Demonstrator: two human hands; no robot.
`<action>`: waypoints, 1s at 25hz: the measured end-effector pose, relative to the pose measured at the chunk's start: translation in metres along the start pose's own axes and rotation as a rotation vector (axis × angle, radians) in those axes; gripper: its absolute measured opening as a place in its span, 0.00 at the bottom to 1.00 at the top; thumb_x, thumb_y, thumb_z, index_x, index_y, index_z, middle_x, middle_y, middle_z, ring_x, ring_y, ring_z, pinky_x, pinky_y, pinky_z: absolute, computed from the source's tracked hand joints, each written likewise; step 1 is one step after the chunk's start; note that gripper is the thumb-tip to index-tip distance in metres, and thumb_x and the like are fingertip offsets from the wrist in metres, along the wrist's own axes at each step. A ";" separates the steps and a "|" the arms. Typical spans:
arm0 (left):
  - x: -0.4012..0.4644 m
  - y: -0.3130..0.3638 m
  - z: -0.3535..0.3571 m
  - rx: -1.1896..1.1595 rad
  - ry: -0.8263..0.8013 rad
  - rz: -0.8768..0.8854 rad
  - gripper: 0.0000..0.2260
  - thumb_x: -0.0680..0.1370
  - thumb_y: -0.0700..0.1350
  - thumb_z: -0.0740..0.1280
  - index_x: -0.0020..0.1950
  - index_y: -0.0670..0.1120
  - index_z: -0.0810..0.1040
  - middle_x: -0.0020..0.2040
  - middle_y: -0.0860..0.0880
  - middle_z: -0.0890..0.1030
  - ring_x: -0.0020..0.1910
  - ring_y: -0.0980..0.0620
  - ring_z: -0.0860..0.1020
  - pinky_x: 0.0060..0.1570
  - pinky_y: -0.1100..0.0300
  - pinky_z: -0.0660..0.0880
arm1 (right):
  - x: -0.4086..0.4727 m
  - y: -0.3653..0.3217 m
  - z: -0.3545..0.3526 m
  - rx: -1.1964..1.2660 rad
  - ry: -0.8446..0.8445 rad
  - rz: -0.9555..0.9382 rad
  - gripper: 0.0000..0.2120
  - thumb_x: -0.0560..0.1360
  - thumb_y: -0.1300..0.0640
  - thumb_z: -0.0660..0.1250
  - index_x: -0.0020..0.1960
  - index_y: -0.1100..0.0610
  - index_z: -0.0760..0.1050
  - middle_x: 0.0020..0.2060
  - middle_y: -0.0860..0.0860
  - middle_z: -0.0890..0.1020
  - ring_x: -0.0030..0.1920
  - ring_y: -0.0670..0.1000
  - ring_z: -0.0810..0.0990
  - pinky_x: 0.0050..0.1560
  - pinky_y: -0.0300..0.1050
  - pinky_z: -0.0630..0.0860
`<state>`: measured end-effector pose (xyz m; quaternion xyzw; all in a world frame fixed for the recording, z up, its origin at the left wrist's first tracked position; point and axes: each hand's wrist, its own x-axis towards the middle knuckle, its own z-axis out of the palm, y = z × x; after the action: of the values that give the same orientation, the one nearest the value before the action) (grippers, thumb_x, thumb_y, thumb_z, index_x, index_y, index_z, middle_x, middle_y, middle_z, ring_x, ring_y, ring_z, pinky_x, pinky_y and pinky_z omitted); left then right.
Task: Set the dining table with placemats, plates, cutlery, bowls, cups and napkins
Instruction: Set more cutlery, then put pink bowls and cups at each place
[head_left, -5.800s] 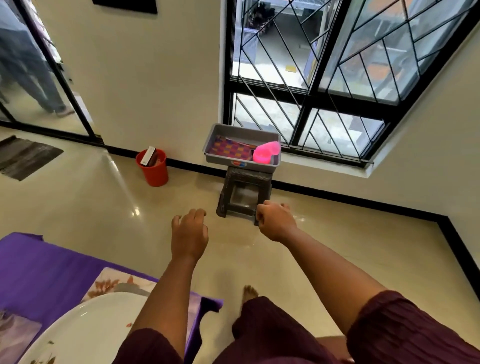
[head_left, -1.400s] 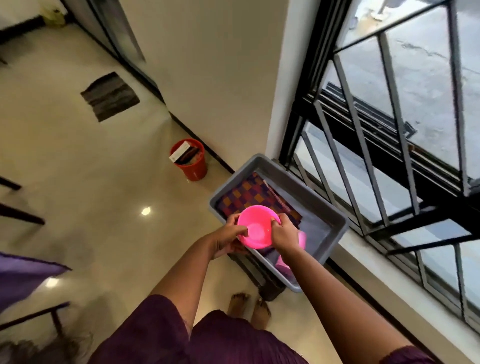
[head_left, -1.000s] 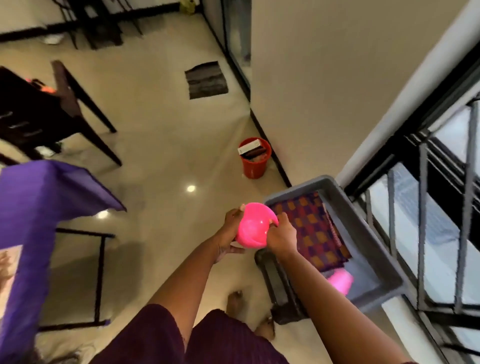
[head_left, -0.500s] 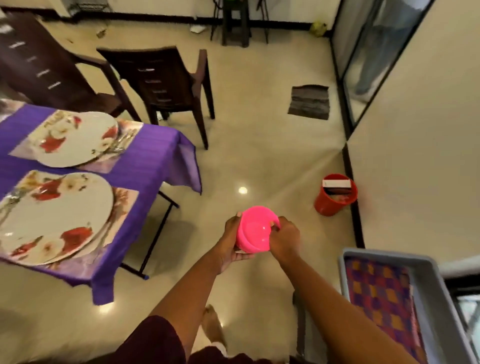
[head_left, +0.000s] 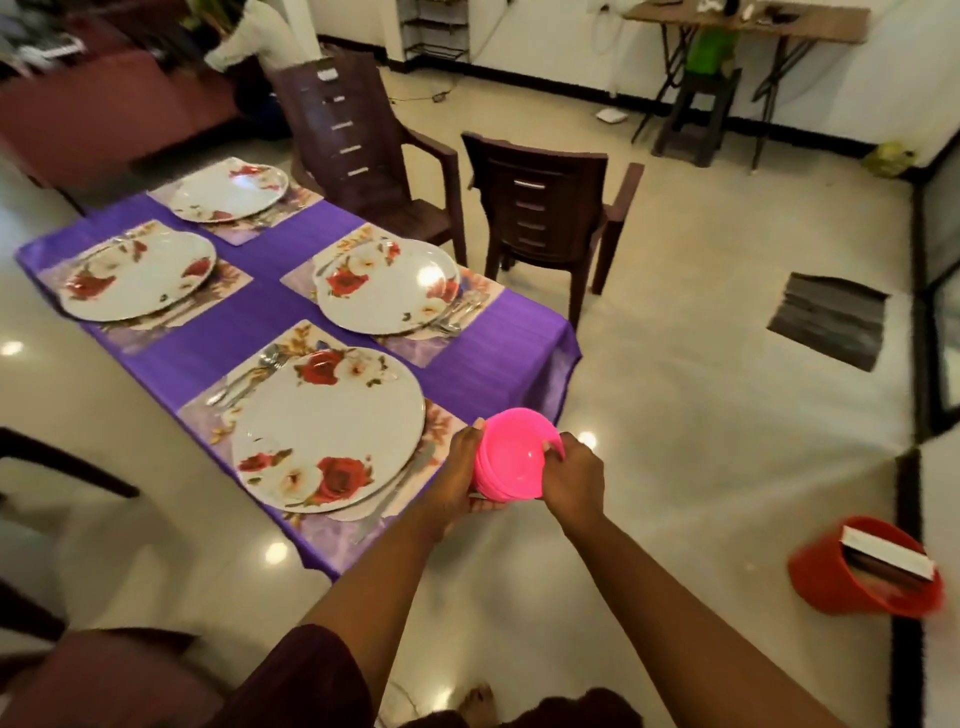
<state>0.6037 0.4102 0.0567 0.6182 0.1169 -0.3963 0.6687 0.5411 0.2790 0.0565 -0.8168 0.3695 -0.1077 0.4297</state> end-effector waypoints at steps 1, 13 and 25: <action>0.001 0.007 -0.015 -0.040 -0.008 0.013 0.35 0.65 0.75 0.64 0.64 0.55 0.75 0.58 0.43 0.81 0.53 0.42 0.81 0.44 0.45 0.80 | 0.003 -0.012 0.011 0.021 -0.008 -0.020 0.10 0.78 0.60 0.63 0.55 0.61 0.79 0.48 0.62 0.82 0.50 0.63 0.80 0.49 0.51 0.74; 0.006 0.043 -0.137 -0.579 0.223 0.149 0.34 0.71 0.63 0.68 0.72 0.48 0.66 0.66 0.38 0.73 0.57 0.37 0.77 0.44 0.44 0.81 | 0.063 -0.137 0.114 0.199 -0.526 0.054 0.15 0.82 0.54 0.54 0.64 0.58 0.73 0.57 0.58 0.77 0.46 0.59 0.81 0.32 0.45 0.77; 0.005 0.051 -0.187 -0.836 0.640 0.308 0.36 0.67 0.64 0.67 0.71 0.49 0.67 0.64 0.40 0.75 0.61 0.36 0.77 0.46 0.44 0.82 | 0.138 -0.146 0.178 -0.475 -0.664 -0.388 0.11 0.76 0.64 0.60 0.53 0.67 0.79 0.51 0.63 0.82 0.52 0.62 0.80 0.38 0.43 0.67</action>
<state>0.7041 0.5756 0.0522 0.3993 0.3704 -0.0057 0.8387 0.8008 0.3465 0.0431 -0.9372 0.0662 0.1697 0.2974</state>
